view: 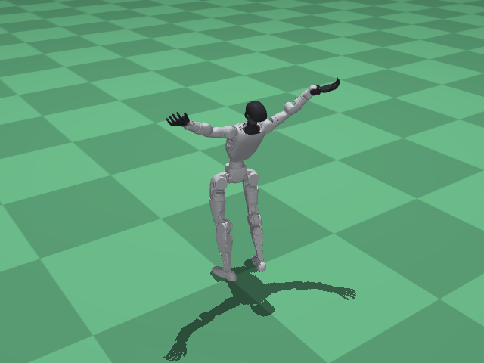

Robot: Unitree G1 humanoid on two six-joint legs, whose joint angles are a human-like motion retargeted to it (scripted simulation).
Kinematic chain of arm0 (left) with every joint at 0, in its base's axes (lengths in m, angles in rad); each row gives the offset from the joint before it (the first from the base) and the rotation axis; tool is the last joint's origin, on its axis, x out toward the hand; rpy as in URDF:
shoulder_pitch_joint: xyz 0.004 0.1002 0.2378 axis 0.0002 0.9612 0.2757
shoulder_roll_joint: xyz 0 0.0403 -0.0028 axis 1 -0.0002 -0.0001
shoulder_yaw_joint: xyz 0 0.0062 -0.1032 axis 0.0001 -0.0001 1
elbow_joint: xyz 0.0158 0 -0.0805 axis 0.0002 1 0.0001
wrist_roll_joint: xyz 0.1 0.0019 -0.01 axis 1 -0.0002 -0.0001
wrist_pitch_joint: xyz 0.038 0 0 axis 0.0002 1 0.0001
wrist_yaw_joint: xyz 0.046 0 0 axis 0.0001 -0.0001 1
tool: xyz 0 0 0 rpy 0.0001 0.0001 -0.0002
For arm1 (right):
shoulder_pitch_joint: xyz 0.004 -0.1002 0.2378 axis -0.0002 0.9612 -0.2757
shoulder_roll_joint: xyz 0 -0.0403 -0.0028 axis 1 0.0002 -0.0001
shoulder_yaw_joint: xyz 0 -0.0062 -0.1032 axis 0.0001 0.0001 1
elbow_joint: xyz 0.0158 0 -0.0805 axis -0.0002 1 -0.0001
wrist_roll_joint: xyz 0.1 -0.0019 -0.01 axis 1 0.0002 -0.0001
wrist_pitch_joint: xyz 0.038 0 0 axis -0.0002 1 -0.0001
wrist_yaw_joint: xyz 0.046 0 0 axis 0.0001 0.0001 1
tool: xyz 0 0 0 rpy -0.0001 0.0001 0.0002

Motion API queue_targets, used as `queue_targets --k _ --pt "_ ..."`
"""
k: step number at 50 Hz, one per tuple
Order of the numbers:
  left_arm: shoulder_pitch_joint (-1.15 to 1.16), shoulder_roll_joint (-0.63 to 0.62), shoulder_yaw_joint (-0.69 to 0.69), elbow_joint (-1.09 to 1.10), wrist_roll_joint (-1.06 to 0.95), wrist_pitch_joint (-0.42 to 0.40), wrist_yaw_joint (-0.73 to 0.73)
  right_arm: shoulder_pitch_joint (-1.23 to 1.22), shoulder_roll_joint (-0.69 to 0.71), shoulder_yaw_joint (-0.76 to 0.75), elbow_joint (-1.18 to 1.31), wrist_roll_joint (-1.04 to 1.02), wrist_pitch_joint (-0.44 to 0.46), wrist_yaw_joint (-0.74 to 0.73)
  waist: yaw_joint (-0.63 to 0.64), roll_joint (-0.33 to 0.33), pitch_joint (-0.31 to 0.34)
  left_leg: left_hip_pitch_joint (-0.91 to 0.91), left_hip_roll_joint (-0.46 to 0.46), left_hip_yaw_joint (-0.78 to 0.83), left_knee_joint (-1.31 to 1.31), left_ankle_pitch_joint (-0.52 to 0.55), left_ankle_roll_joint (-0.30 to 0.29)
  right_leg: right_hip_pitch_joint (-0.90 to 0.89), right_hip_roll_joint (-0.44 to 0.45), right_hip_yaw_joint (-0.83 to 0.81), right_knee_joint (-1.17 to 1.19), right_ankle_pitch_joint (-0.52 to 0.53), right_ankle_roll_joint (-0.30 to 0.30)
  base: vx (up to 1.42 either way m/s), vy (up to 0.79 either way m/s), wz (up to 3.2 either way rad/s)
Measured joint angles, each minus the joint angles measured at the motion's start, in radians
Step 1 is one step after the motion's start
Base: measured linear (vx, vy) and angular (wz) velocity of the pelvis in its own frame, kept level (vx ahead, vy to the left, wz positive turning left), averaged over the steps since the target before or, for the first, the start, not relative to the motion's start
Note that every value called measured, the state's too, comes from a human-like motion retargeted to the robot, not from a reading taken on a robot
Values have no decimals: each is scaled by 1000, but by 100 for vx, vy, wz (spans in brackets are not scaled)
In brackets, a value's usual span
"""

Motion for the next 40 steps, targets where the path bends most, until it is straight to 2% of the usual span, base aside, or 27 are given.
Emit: queue_targets --k 3,4,5,7,8,10,12,19,27,33,40 --pt "78 98 14 -17 -46 -28 17 44 -41 0 -5 16 -9 -10 -23 27 0 6 -2 0 4 -2 3 7 -5 -2 3 0 0 9 5 2" --pt "165 161 82 -34 -69 -37 14 58 -55 0 -6 21 -5 -12 -39 41 0 1 -4 -1 4 -2 4 2 -7 -3 6 -1 0 8 5 7" --pt "281 238 180 -56 -96 -45 8 70 -68 0 -7 28 2 -14 -60 57 1 -6 -7 -4 3 -1 6 -6 -10 -5 10 -1 0 7 5 9" --pt "637 424 550 -61 -175 -12 -48 39 -101 0 37 59 44 6 -140 72 57 -10 -10 -6 6 -2 8 -11 -16 -8 16 -4 0 7 5 9" --pt "804 436 718 -14 -211 7 -69 52 -144 0 66 76 59 18 -164 50 72 -6 -11 -10 8 -3 9 -5 -19 -12 18 -6 0 6 4 9" --pt "983 441 891 61 -265 23 -82 101 -231 0 105 107 74 23 -183 14 81 -2 -16 -13 8 -5 10 2 -25 -16 18 -9 0 5 4 7" --pt "1049 441 958 116 -313 38 -84 138 -300 0 139 143 86 18 -189 -7 84 -1 -20 -15 8 -6 11 5 -30 -18 16 -11 0 3 2 2" --pt "1105 440 1049 224 -433 85 -133 272 -473 -108 236 290 144 37 -188 -39 115 0 -30 -23 8 -15 14 12 -42 -25 13 -19 0 0 0 0" --pt "1105 395 1061 233 -427 84 -164 493 -592 -324 265 353 169 64 -122 -44 154 1 -33 -15 4 -9 12 9 -43 -20 8 -7 0 0 0 0" --pt "1106 377 1058 232 -376 87 -175 644 -605 -480 272 343 180 78 -62 -38 195 -19 -40 4 3 23 15 -11 -45 -6 -13 25 0 -4 -1 -17" --pt "1107 290 1059 197 -335 97 -205 767 -533 -611 260 320 210 119 -13 -28 249 -74 -42 12 -4 53 13 -58 -41 -3 -47 63 0 -11 -2 -7"
